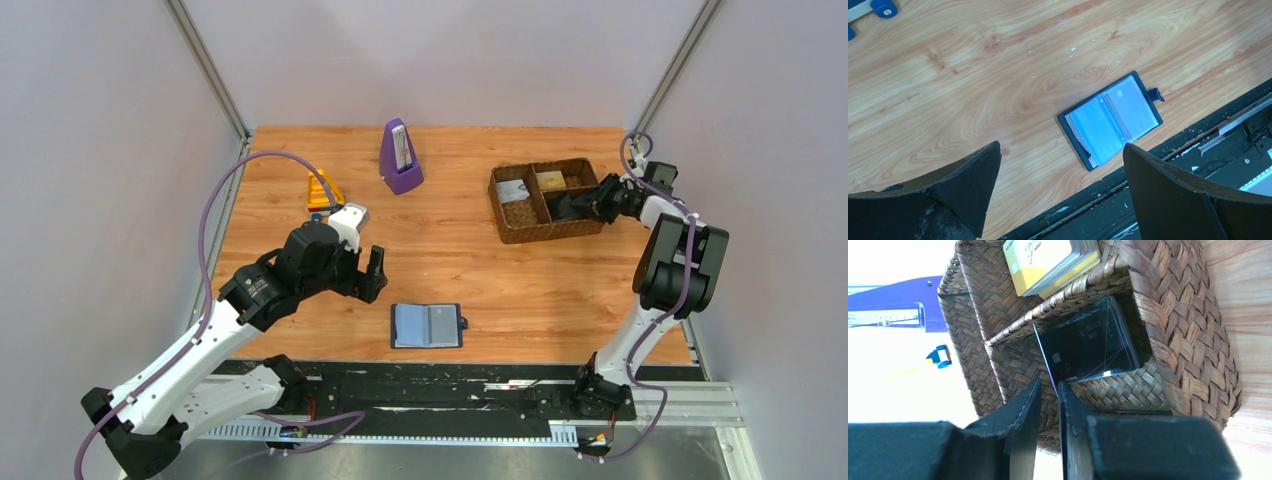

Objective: Take the credit cards out of the card holder
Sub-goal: Place the credit card in the storage box.

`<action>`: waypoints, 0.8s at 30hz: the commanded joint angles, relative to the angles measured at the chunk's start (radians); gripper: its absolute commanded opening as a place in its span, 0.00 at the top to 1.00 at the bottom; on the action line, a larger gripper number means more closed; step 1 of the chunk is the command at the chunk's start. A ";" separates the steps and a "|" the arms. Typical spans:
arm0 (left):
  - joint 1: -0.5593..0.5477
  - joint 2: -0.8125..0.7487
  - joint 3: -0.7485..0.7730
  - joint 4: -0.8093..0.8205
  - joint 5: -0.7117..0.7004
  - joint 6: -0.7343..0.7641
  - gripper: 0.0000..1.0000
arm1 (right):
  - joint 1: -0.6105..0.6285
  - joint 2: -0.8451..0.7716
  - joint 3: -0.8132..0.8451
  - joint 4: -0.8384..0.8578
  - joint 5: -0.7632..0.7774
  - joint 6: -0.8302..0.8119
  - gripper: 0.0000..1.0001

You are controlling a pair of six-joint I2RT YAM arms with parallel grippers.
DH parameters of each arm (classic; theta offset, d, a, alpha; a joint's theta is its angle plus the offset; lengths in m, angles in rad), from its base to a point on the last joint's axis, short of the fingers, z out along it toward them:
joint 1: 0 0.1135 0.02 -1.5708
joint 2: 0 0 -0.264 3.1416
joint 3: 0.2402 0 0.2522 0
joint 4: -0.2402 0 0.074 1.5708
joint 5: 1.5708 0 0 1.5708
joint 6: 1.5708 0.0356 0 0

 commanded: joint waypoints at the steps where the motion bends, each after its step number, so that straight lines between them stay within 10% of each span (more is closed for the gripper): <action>1: -0.001 -0.014 0.001 0.008 -0.014 0.011 0.00 | 0.005 0.013 0.023 0.033 -0.008 0.012 0.77; 24: -0.001 -0.018 0.001 0.006 -0.023 0.009 0.00 | 0.088 -0.041 0.172 -0.172 0.237 -0.067 0.70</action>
